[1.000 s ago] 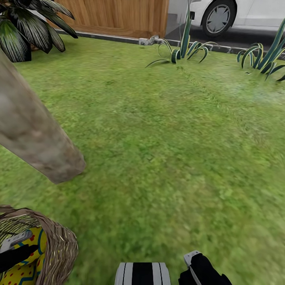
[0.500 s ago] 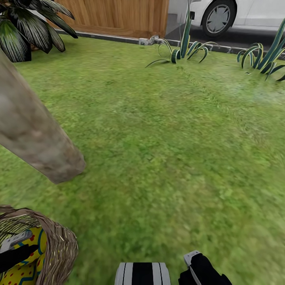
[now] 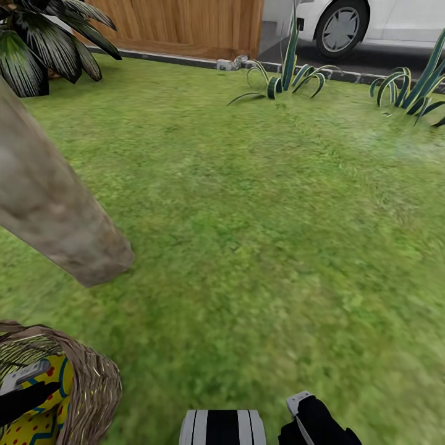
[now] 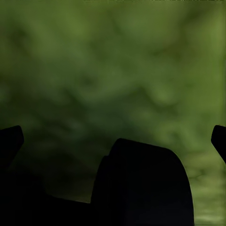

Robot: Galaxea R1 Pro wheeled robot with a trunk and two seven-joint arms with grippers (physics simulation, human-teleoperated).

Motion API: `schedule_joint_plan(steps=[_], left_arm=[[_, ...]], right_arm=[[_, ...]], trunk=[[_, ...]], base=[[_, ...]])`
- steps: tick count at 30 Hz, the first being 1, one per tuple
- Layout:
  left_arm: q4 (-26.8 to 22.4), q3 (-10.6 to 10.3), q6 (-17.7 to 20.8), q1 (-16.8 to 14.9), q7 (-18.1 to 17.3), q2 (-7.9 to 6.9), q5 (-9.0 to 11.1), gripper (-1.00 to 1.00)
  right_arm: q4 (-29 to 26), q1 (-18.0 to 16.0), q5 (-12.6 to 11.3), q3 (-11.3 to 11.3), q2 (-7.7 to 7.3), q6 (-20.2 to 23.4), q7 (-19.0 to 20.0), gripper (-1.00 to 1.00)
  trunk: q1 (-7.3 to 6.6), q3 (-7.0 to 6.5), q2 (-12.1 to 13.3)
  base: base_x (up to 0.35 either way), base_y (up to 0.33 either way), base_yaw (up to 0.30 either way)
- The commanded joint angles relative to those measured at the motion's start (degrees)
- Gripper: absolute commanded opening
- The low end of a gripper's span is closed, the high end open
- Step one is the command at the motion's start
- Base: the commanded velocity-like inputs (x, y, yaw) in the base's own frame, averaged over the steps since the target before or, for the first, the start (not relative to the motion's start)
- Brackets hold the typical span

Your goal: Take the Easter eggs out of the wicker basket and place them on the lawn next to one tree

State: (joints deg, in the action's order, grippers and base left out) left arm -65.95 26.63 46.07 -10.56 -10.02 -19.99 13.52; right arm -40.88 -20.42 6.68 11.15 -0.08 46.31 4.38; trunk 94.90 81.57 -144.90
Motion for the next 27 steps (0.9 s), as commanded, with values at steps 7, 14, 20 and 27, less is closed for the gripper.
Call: schedule_joint_plan(steps=[7, 14, 20, 27], left_arm=[[0.61, -1.50, 0.60, 0.01, -0.78, 1.00, 2.12, -1.00], [0.61, -1.58, 0.54, 0.01, -0.79, 1.18, 2.13, -1.00], [0.64, -1.58, 0.60, 0.01, -0.79, 1.18, 2.13, -1.00], [0.65, -1.58, 0.60, 0.01, -0.64, 2.01, 2.06, -1.00]], right_arm=[[-0.01, -0.01, 0.53, 0.10, -0.01, 0.27, 0.46, 1.00], [0.13, -0.02, 0.53, 0.17, 0.14, 0.19, 0.38, 1.00], [0.27, -0.02, 0.45, 1.31, 0.16, 0.10, 0.37, 1.00], [0.28, 0.02, 0.26, 1.33, 0.17, 0.08, 0.37, 1.00]], trunk=[[-0.18, -1.51, 0.08], [-0.36, -3.06, 0.17], [-0.52, -4.39, 0.25], [-0.70, -5.94, 0.35]], base=[[-0.062, 0.000, 0.000], [-0.025, 0.000, 0.000], [0.000, 0.000, 0.000], [0.000, 0.000, 0.000]])
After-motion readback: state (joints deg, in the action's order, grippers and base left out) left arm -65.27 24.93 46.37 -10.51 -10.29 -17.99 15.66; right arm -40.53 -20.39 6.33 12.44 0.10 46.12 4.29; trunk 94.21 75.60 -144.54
